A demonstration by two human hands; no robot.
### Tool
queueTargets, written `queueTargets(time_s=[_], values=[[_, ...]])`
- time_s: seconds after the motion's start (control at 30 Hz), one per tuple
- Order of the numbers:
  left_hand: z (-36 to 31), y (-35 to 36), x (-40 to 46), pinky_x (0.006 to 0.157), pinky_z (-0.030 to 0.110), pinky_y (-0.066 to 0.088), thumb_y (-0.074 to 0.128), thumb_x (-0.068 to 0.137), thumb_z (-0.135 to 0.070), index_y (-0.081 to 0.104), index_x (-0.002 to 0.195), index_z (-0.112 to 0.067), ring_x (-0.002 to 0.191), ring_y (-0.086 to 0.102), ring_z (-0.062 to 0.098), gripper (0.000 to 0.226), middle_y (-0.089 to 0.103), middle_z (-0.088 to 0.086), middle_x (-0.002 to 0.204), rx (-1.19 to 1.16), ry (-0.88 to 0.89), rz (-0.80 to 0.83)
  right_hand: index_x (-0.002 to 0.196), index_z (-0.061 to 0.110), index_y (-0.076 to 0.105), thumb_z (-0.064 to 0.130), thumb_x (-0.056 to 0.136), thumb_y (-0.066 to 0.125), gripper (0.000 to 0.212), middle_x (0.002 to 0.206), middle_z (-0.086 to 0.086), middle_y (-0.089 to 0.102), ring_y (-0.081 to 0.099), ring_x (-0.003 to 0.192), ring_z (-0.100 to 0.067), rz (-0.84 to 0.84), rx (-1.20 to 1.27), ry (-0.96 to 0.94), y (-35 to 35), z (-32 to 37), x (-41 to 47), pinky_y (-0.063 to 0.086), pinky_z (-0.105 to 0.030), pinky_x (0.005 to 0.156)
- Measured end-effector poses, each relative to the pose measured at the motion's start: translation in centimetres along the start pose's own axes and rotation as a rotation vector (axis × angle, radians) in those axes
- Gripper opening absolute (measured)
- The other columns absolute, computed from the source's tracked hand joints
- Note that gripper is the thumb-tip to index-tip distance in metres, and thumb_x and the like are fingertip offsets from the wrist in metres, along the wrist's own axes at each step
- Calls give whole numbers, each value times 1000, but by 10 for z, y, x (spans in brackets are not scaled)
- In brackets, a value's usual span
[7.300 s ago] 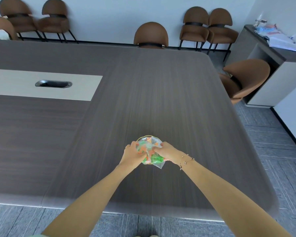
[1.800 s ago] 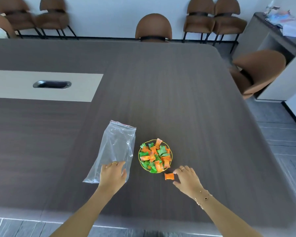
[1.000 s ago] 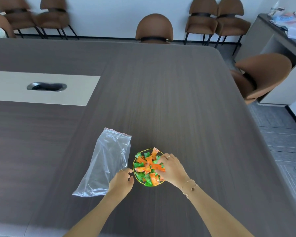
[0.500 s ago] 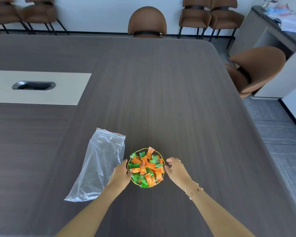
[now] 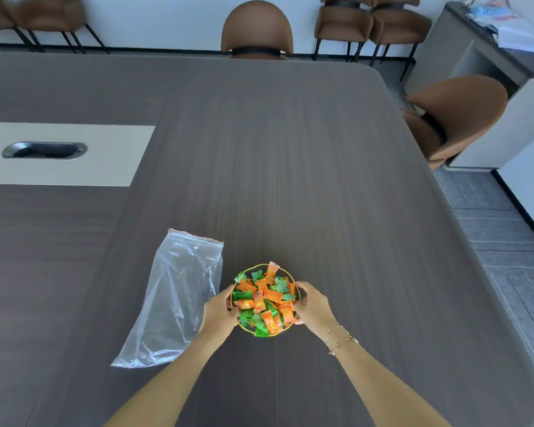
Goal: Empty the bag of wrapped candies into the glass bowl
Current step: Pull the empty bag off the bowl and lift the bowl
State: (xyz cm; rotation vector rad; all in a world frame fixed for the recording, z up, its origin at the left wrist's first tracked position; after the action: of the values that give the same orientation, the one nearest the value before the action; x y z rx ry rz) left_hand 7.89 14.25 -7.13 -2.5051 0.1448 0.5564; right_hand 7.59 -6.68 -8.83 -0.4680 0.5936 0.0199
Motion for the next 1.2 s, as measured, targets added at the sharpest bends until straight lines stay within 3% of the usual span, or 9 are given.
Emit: queueTargets(time_s=[0.1, 0.27, 0.43, 0.6, 0.73, 0.87, 1.03, 1.2], values=[[-9, -4, -2, 72, 35, 61, 54, 87, 4, 60, 121, -12, 85, 64, 25, 38, 59, -8, 74, -20, 16, 13, 129, 15, 47, 6, 96, 46, 34, 125, -9, 59, 60, 114, -31, -18, 0, 13, -4, 4, -5, 57, -47, 83], [-35, -15, -4, 50, 13, 54, 54, 87, 3, 62, 111, -24, 73, 62, 11, 36, 59, -6, 72, -40, 52, 57, 130, 17, 48, 4, 94, 47, 38, 123, -9, 59, 63, 108, -30, -43, -21, 10, -25, 25, -12, 60, -40, 73], [-74, -35, 8, 53, 14, 57, 57, 87, 0, 55, 89, -41, 72, 65, 12, 41, 64, -4, 72, -72, 93, 42, 129, 17, 50, 5, 94, 48, 37, 121, -7, 59, 64, 106, -31, -70, -27, -43, -47, 67, -1, 61, -36, 68], [-112, -59, 55, 60, 23, 62, 59, 81, -2, 67, 109, -23, 75, 73, 19, 36, 73, 19, 82, -78, 67, 21, 127, 17, 51, 3, 92, 47, 38, 115, -4, 57, 65, 102, -31, -55, -13, -92, -70, 111, 34, 57, -20, 48], [-156, -75, 107, 62, 21, 61, 57, 82, -2, 66, 111, -21, 79, 72, 15, 36, 73, 19, 92, -102, 63, 16, 126, 16, 52, 5, 91, 48, 37, 104, 1, 55, 63, 86, -22, -63, 5, -146, -99, 159, 82, 55, -16, 44], [-196, -86, 179, 72, 28, 62, 59, 84, -6, 64, 112, -23, 86, 71, 19, 33, 73, 9, 98, -81, 71, 8, 126, 16, 52, 6, 92, 48, 35, 103, 2, 55, 61, 85, -19, -58, 2, -184, -123, 204, 145, 53, -14, 43], [-223, -84, 273, 59, 19, 58, 57, 85, -1, 61, 121, -19, 81, 70, 19, 40, 72, 8, 99, -98, 28, 14, 127, 15, 51, 4, 91, 47, 38, 104, 1, 55, 64, 89, -23, -47, -24, -174, -142, 236, 237, 53, -14, 43], [-226, -78, 365, 59, 19, 59, 55, 87, 0, 60, 123, -19, 79, 69, 16, 41, 72, 7, 98, -99, 12, 3, 126, 15, 51, 6, 92, 46, 35, 105, -1, 58, 67, 92, -26, -30, -52, -173, -141, 249, 331, 55, -16, 46]])
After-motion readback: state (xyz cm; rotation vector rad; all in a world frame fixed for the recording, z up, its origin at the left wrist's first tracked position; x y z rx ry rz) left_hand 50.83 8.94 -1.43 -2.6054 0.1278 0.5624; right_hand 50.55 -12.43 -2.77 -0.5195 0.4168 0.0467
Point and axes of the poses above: each hand's wrist, its own x-axis towards the middle knuckle, its own y-axis out of the palm, z = x × y, the point moved 6 cm from there along x, towards the middle knuckle
